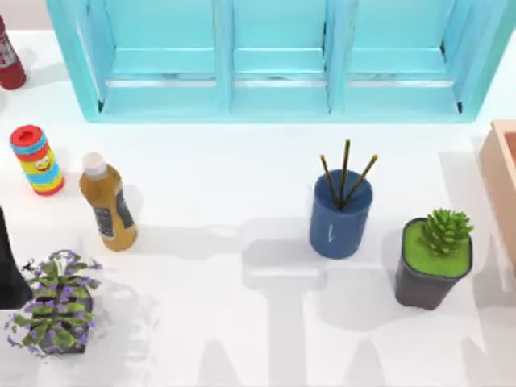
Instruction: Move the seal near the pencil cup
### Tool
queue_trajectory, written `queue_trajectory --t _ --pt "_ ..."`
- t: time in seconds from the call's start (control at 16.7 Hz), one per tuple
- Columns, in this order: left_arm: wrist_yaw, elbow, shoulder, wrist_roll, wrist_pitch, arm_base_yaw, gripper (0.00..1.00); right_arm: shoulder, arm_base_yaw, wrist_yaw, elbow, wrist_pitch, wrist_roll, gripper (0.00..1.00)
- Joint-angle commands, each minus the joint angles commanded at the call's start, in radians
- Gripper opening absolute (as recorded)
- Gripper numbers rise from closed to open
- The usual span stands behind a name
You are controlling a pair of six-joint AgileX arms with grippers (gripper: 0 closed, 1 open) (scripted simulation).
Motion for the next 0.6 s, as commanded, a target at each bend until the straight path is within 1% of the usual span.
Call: queue_trajectory --t 0.18,0.3,0.42,0.6 --pt "-0.001 0.011 0.011 0.002 -0.011 0.003 1.0 0.0 0.0 0.0 0.0 0.0 0.0 1.0" --pt "-0.003 0.064 0.064 0.014 -0.06 0.016 1.0 0.0 0.0 0.0 0.0 0.0 0.0 1.0" --pt "-0.005 0.159 0.16 0.033 -0.143 0.036 1.0 0.0 0.0 0.0 0.0 0.0 0.0 1.0" --pt "-0.005 0.358 0.383 0.073 -0.315 0.074 1.0 0.0 0.0 0.0 0.0 0.0 0.0 1.0"
